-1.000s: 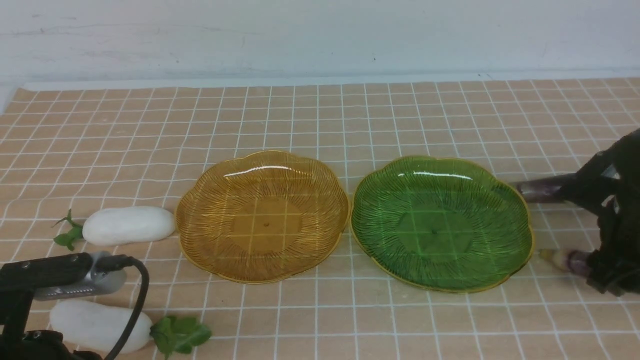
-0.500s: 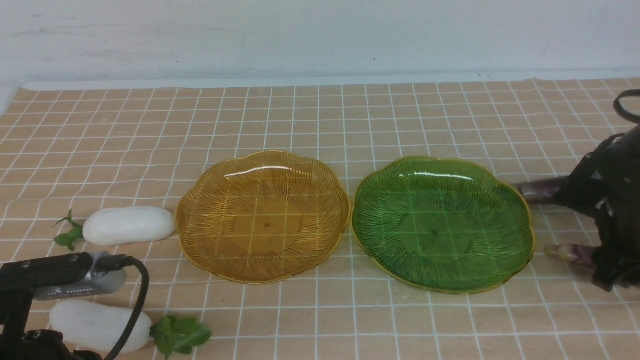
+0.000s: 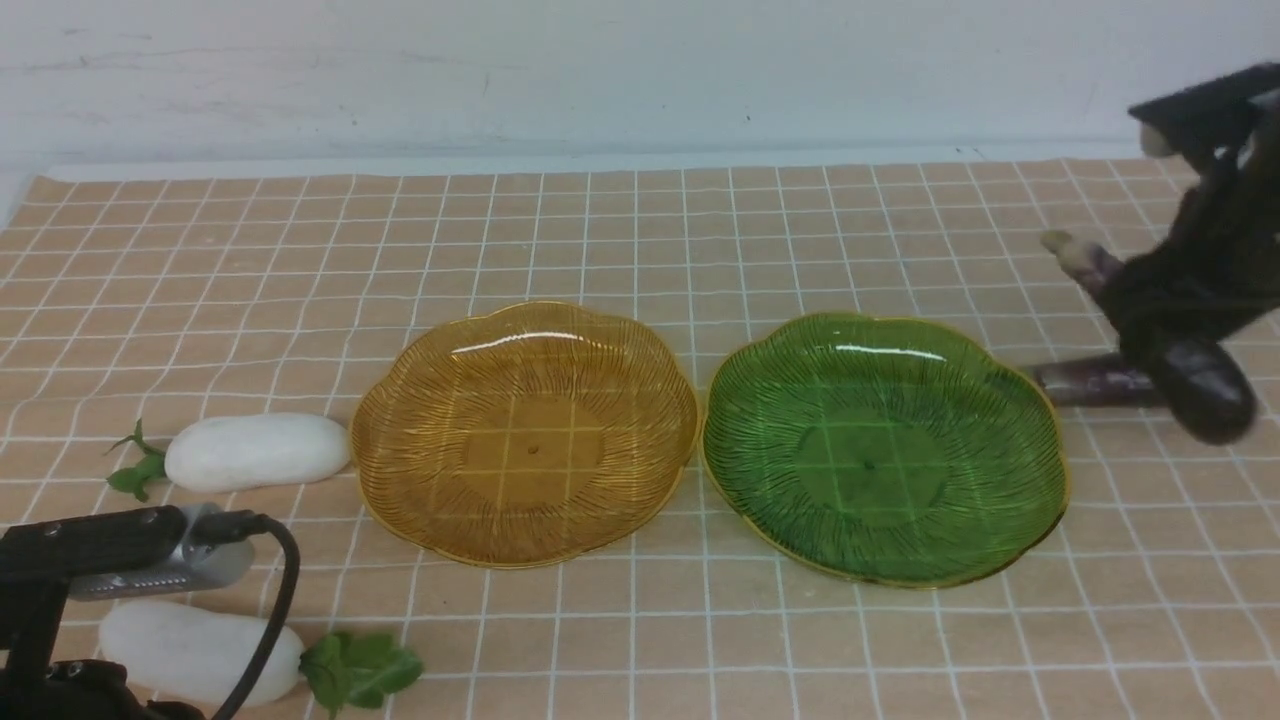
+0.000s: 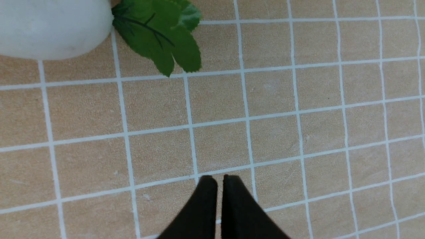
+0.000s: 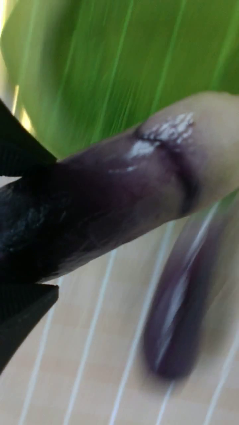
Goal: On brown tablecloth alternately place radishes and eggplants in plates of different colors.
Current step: 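Put the eggplants into the green plate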
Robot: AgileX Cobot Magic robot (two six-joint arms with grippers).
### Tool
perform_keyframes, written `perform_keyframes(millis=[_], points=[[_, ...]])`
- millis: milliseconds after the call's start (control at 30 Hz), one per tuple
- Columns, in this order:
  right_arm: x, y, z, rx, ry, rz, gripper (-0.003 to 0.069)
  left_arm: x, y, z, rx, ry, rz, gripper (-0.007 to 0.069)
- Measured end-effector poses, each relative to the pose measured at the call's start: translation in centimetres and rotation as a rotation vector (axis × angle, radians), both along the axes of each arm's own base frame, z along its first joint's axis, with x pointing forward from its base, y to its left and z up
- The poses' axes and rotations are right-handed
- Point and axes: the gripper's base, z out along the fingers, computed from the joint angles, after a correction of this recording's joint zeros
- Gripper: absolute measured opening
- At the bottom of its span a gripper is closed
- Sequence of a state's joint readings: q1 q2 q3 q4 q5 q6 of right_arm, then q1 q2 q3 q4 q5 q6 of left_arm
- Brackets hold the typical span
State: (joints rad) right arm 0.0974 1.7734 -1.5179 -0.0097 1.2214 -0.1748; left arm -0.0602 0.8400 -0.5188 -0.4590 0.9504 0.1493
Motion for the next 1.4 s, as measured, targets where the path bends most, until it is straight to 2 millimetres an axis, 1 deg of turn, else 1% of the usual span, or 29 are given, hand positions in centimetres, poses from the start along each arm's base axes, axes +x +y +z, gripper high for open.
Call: perform_keyframes(millis=[67,100,133,167,200,233,300,433,533,600,633,667,700,767,833,900,967,1000,1067,1100,1133,1167,1200,1233,1267,1300,1333,1367,1400], points=[[0.1,1.6,0.5,0.168,0.001,0.008,0.0382,0.0,0.0,0.0,0.0,0.0,0.0,0.0011],[0.1,2.1,0.4,0.21,0.009,0.016,0.0382,0.0,0.0,0.0,0.0,0.0,0.0,0.0011],[0.2,2.8,0.2,0.258,0.019,0.02,0.0382,0.0,0.0,0.0,0.0,-0.001,0.0,0.0011],[0.5,3.9,-0.7,0.309,0.041,0.028,0.038,0.0,0.0,0.0,0.0,-0.003,0.001,0.0011],[0.6,4.1,-0.8,0.321,0.04,0.027,0.038,0.0,0.0,0.0,0.0,-0.004,0.001,0.0011],[1.0,4.9,-1.5,0.34,0.045,0.031,0.0379,0.1,0.0,0.0,0.001,-0.007,0.001,0.0011],[1.8,7.1,-4.0,0.352,0.074,0.053,0.0379,0.1,0.0,0.0,0.004,-0.014,-0.004,0.0011],[2.6,9.2,-6.8,0.348,0.085,0.075,0.0379,0.2,0.0,0.1,0.006,-0.023,-0.002,0.0011],[3.2,9.3,-7.7,0.339,0.058,0.068,0.038,0.2,0.0,0.1,0.006,-0.026,0.0,0.0011],[3.3,9.2,-7.8,0.324,0.047,0.073,0.0406,0.2,0.0,0.1,0.006,-0.028,0.0,0.0011],[3.3,9.2,-7.8,0.317,0.046,0.076,0.0438,0.2,0.1,0.1,0.006,-0.029,0.0,0.0011],[3.3,9.1,-7.8,0.311,0.046,0.079,0.0454,0.2,0.1,0.1,0.007,-0.03,0.001,0.0011],[3.3,9.0,-7.9,0.299,0.049,0.084,0.0504,0.2,0.1,0.1,0.007,-0.031,0.0,0.0011],[3.3,8.9,-7.8,0.279,0.059,0.095,0.056,0.2,0.1,0.1,0.008,-0.032,-0.002,0.0011],[3.2,8.7,-7.6,0.25,0.072,0.102,0.0602,0.2,0.1,0.1,0.008,-0.033,-0.002,0.0011],[3.4,8.4,-7.0,0.214,0.077,0.097,0.0609,0.3,0.1,0.1,0.008,-0.034,-0.002,0.0011],[3.7,7.9,-6.3,0.169,0.071,0.078,0.0582,0.3,0.1,0.1,0.008,-0.034,-0.002,0.0011],[3.9,7.6,-5.8,0.15,0.063,0.05,0.0543,0.3,0.1,0.1,0.008,-0.035,-0.002,0.0011],[4.7,6.3,-4.5,0.106,0.023,-0.032,0.042,0.3,0.1,0.1,0.009,-0.036,-0.001,0.0011],[5.3,4.9,-3.7,0.097,-0.004,-0.139,0.0293,0.3,0.1,0.1,0.009,-0.036,-0.002,0.0011],[5.3,4.9,-3.7,0.097,-0.004,-0.139,0.0293,0.3,0.1,0.1,0.009,-0.037,-0.001,0.0011],[5.9,3.3,-3.1,0.104,-0.032,-0.264,0.0191,0.3,0.1,0.1,0.009,-0.039,0.0,0.0011],[6.2,2.0,-2.8,0.119,-0.047,-0.369,0.0114,0.3,0.1,0.1,0.009,-0.04,0.0,0.0011],[6.4,1.1,-2.7,0.131,-0.054,-0.434,0.007,0.3,0.1,0.1,0.009,-0.04,0.0,0.0011],[6.6,-0.8,-2.7,0.157,-0.059,-0.576,0.0025,0.3,0.1,0.1,0.009,-0.04,0.0,0.0011],[6.6,-1.5,-2.8,0.168,-0.058,-0.629,0.0015,0.3,0.1,0.1,0.009,-0.04,0.0,0.0011],[6.6,-1.8,-2.8,0.172,-0.059,-0.645,0.0013,0.3,0.1,0.1,0.009,-0.04,0.0,0.0011],[6.8,-3.7,-3.2,0.204,-0.048,-0.761,0.0006,0.3,0.1,0.1,0.009,-0.04,0.0,0.0011],[6.9,-4.1,-3.4,0.218,-0.041,-0.79,0.0009,0.3,0.1,0.1,0.009,-0.04,0.0,0.0011]])
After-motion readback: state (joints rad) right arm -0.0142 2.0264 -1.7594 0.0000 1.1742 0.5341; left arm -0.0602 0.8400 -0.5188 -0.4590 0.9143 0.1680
